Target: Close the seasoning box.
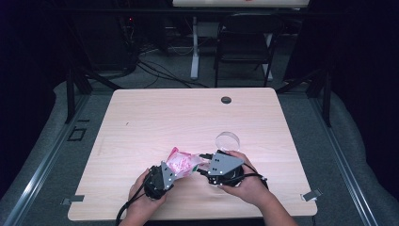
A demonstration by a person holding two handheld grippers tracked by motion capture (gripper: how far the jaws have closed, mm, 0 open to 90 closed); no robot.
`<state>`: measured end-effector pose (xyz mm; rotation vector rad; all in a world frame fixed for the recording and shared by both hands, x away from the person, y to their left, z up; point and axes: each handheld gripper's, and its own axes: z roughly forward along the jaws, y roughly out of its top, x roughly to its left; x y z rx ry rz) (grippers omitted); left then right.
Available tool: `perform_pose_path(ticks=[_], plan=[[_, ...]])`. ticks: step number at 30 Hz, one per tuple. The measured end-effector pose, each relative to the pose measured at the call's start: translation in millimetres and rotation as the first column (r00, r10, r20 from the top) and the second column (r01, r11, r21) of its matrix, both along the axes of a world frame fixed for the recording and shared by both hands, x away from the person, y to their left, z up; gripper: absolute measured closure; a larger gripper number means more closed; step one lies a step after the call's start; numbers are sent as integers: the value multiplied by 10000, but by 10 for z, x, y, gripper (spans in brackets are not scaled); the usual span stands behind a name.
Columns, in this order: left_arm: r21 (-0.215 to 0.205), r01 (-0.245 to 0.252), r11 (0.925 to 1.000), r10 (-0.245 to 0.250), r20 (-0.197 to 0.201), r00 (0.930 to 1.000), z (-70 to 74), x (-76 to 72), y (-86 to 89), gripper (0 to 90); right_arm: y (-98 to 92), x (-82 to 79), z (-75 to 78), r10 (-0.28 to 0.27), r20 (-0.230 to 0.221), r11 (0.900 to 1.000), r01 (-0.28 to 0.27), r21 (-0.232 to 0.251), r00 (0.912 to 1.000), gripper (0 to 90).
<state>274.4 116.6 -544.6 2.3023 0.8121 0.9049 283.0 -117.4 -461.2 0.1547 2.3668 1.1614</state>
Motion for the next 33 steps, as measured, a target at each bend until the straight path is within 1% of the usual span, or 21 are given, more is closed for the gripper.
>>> perform_pose_path(ticks=[2,3,5,6,9,10,12,13,14,16,17,19,20,21,22,23,24,25,28,33], plan=[[67,16,10000,-16,-19,10000,11,23,-10,583,19,0,6,58,57,9999,-57,-103,10000,561],[174,38,9998,-39,46,10000,19,41,-13,583,36,1,9,122,80,9997,-120,-209,9999,561],[260,70,9996,-70,-12,10000,27,61,-19,584,68,6,18,221,188,9990,-213,-398,9996,565],[339,65,9994,-64,-10,10000,33,73,-19,584,80,7,17,220,196,9992,-213,-352,9996,567],[401,70,9992,-71,23,10000,48,108,-13,584,105,14,37,336,280,9983,-322,-488,9990,612],[326,31,9995,-31,-4,10000,48,113,-14,584,107,17,40,350,255,9983,-338,-475,9991,624],[355,8,9994,-12,100,9999,54,134,-10,584,103,24,46,350,149,9988,-345,-362,9993,661],[374,-5,9993,3,46,10000,60,140,-7,584,95,28,52,374,78,9985,-370,-401,9993,676],[408,9,9992,-14,114,9999,65,149,-6,585,89,29,51,393,-24,9988,-393,-289,9992,697],[487,-5,9988,-6,214,9998,72,157,-11,584,74,25,66,415,-123,9986,-419,-308,9991,736],[551,-9,9985,-3,218,9998,79,158,-11,585,69,21,70,401,-181,9988,-406,-273,9990,745],[496,-49,9988,39,198,9998,83,160,-17,585,63,15,70,431,-193,9988,-436,-227,9989,764],[616,-17,9981,4,220,9998,93,164,-17,585,57,15,72,465,-236,9986,-470,-245,9986,777],[698,-31,9976,8,333,9994,95,166,-21,585,49,15,71,452,-260,9986,-458,-251,9986,789],[632,-47,9980,27,322,9995,88,164,-31,586,41,15,70,420,-305,9987,-428,-260,9987,802],[674,-23,9977,4,281,9996,94,165,-33,586,36,13,59,407,-383,9991,-412,-129,9984,815],[738,-3,9973,-23,364,9993,97,168,-37,586,27,14,65,408,-396,9989,-417,-227,9984,823],[789,14,9969,-46,406,9992,100,171,-40,586,21,14,60,384,-462,9991,-391,-149,9982,834],[801,-18,9968,-21,490,9988,104,170,-46,586,9,15,64,320,-541,9993,-329,-162,9980,866],[845,-16,9964,-34,582,9983,124,173,-47,587,-5,12,70,196,-778,9998,-189,99,9968,898]])
